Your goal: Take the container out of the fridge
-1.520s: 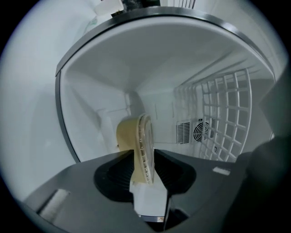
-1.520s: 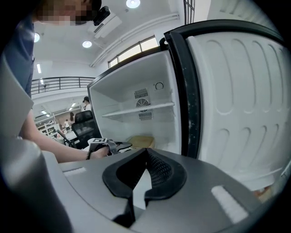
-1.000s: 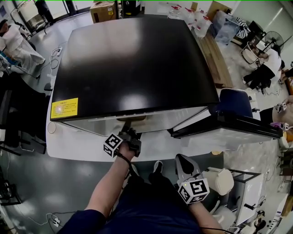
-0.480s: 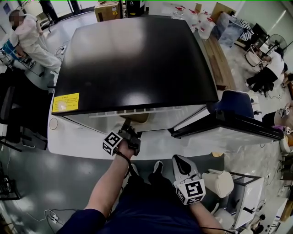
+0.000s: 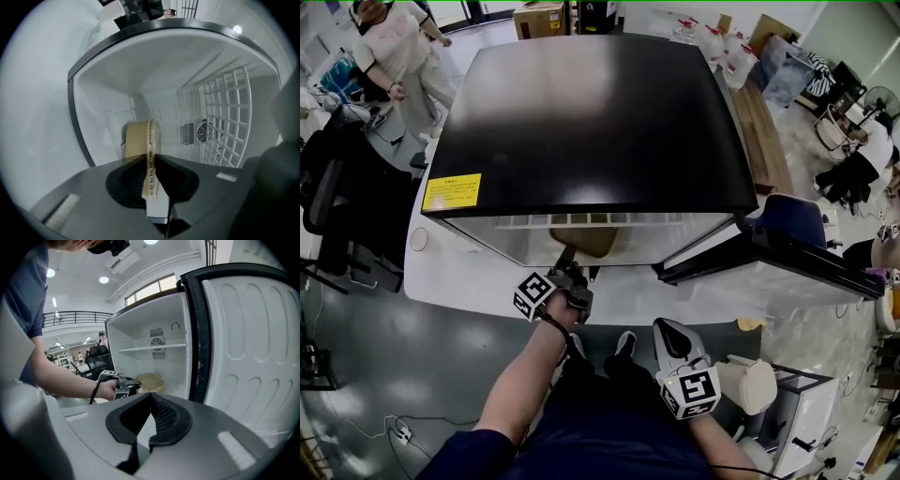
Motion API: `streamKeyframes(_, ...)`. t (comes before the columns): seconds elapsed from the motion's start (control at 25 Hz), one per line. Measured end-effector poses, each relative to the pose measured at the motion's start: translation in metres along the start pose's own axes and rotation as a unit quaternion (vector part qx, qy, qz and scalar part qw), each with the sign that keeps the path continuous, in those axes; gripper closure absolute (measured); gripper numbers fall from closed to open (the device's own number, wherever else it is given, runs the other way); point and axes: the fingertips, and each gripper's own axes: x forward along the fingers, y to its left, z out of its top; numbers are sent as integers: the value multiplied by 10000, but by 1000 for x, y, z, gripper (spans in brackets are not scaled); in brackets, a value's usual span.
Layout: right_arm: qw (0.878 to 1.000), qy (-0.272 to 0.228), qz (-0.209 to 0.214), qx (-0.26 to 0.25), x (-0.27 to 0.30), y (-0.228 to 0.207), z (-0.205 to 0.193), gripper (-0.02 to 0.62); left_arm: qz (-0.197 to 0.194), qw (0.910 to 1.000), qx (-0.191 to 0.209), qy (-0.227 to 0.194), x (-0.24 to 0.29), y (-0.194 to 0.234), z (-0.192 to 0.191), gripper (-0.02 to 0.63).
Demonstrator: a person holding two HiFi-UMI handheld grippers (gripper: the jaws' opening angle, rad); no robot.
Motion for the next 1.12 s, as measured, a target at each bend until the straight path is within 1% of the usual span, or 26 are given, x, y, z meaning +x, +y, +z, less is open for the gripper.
streamKeyframes(0.24,9997,49,225,-19,7,10,-1,589,-116,9998,-32,163,-16,-7,-11,548)
streamKeyframes(0.52,9992,35,403,-29,16,22,2,589,-109,9996,-98,259,-38,-1,-17,548)
streamKeyframes(0.72,9984,52,555,53,24,28,3,589,-162,9994,-161,271,-56,-1,-18,549)
streamKeyframes(1.12,9958,82,909,20,39,47,8,589,-189,9993,-201,240,-88,0,-18,549)
